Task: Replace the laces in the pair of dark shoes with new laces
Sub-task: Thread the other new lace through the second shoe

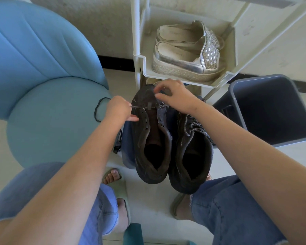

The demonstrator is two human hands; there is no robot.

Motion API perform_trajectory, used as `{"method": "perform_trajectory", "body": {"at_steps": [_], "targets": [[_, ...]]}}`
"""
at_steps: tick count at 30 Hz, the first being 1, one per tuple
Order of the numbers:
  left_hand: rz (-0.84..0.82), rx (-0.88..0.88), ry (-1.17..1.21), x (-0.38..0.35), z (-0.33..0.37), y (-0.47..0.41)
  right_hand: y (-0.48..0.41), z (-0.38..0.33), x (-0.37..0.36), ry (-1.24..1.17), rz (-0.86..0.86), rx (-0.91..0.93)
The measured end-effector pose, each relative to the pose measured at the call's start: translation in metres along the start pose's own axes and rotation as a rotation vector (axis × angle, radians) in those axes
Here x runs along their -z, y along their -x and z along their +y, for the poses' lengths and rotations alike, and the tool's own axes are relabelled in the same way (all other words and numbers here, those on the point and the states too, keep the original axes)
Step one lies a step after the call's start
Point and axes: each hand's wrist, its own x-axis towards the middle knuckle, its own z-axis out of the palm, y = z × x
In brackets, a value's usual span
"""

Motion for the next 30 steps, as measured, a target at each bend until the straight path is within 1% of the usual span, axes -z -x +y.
{"method": "perform_trajectory", "body": {"at_steps": [1,2,3,4,5,7,9,10,12,14,15,17,19,22,26,28,29,30], "targets": [[-0.027,0.001,0.008,0.000,0.001,-0.001,-0.001,-0.006,-0.005,-0.012,-0.011,0.054],[-0.031,0.021,-0.058,0.001,0.000,-0.005,-0.002,-0.012,-0.011,-0.005,-0.049,0.093],[-0.039,0.045,-0.075,0.003,0.003,0.000,-0.003,-0.016,-0.018,0.016,-0.094,0.114],[-0.036,0.039,-0.161,0.002,0.004,0.001,-0.004,-0.018,-0.025,0.050,-0.137,0.125],[-0.049,0.040,-0.194,0.002,0.007,0.003,-0.005,-0.018,-0.031,0.101,-0.169,0.134],[-0.126,0.034,-0.250,0.002,0.005,0.001,-0.006,-0.017,-0.037,0.216,-0.188,0.144],[-0.173,-0.046,-0.360,0.000,0.003,0.001,-0.005,-0.016,-0.038,0.238,-0.167,0.146],[-0.155,-0.098,-0.419,-0.001,0.001,0.000,-0.004,-0.015,-0.038,0.222,-0.156,0.143],[-0.069,-0.202,-0.539,-0.003,0.000,-0.004,-0.003,-0.014,-0.038,0.193,-0.144,0.140],[0.003,-0.226,-0.609,-0.004,-0.002,-0.008,-0.003,-0.013,-0.037,0.183,-0.141,0.134],[0.012,-0.221,-0.610,-0.004,-0.003,-0.009,-0.003,-0.012,-0.037,0.180,-0.141,0.129],[0.002,-0.205,-0.518,-0.004,-0.005,-0.011,-0.004,-0.011,-0.037,0.178,-0.150,0.128],[0.033,-0.224,-0.457,-0.001,-0.006,-0.012,-0.005,-0.009,-0.037,0.173,-0.172,0.118],[0.108,-0.253,-0.476,0.009,-0.005,-0.014,-0.006,-0.008,-0.036,0.134,-0.193,0.096],[0.094,-0.251,-0.483,0.018,0.000,-0.011,-0.001,-0.010,-0.032,0.132,-0.238,0.094],[0.075,-0.240,-0.481,0.017,0.002,-0.008,0.002,-0.011,-0.020,0.004,-0.248,0.057],[0.054,-0.232,-0.474,0.015,0.003,-0.007,0.003,-0.011,-0.010,-0.098,-0.193,0.025],[0.027,-0.211,-0.465,0.013,0.006,-0.005,0.004,-0.010,0.001,-0.199,-0.095,-0.015]]}}
